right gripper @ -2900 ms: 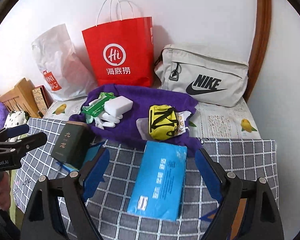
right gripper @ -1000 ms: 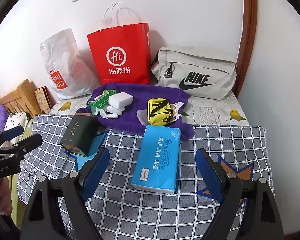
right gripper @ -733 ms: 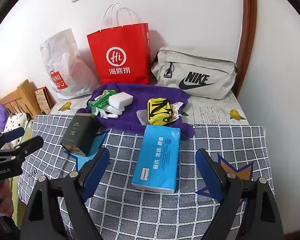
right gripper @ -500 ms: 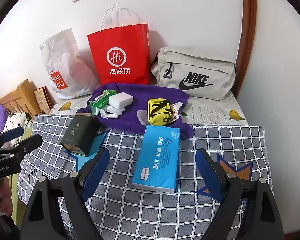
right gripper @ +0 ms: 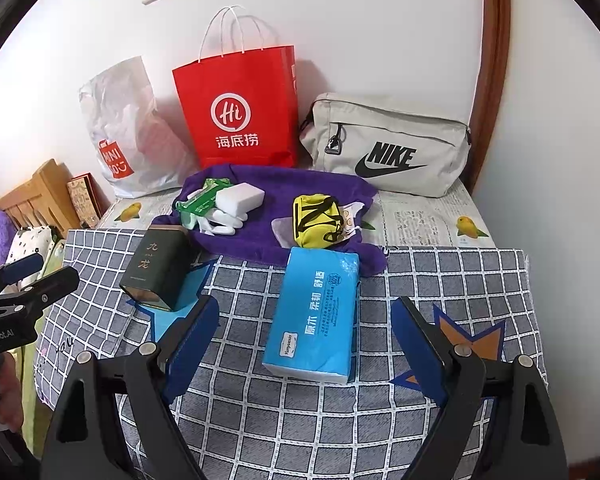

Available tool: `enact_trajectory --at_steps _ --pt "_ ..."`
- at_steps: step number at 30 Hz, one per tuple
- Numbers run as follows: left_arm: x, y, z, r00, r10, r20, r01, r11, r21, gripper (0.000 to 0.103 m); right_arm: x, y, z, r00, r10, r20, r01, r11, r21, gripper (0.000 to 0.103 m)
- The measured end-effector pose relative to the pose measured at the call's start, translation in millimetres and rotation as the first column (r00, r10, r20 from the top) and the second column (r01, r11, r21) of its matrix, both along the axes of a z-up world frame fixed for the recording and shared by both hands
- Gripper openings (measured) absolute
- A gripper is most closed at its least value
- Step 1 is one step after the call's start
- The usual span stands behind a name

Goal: Organize soft objects

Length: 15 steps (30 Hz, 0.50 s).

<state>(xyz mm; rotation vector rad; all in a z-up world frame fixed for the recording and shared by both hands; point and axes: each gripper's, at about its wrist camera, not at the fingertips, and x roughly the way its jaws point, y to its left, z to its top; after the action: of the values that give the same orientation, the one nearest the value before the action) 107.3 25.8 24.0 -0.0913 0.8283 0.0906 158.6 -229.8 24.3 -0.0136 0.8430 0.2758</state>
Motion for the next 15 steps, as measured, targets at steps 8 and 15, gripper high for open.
enact_trajectory --at_steps 8,15 --pt "-2.2 -2.7 3.9 1.0 -0.001 0.01 0.001 1.0 0.005 0.099 -1.5 -0.3 1.2 1.0 -0.001 0.003 0.001 1.0 0.005 0.087" --pt "-4.1 -3.5 5.2 1.0 -0.002 0.015 0.002 1.0 0.009 0.099 -1.6 -0.2 1.5 1.0 -0.001 0.004 0.001 1.0 0.006 0.087"
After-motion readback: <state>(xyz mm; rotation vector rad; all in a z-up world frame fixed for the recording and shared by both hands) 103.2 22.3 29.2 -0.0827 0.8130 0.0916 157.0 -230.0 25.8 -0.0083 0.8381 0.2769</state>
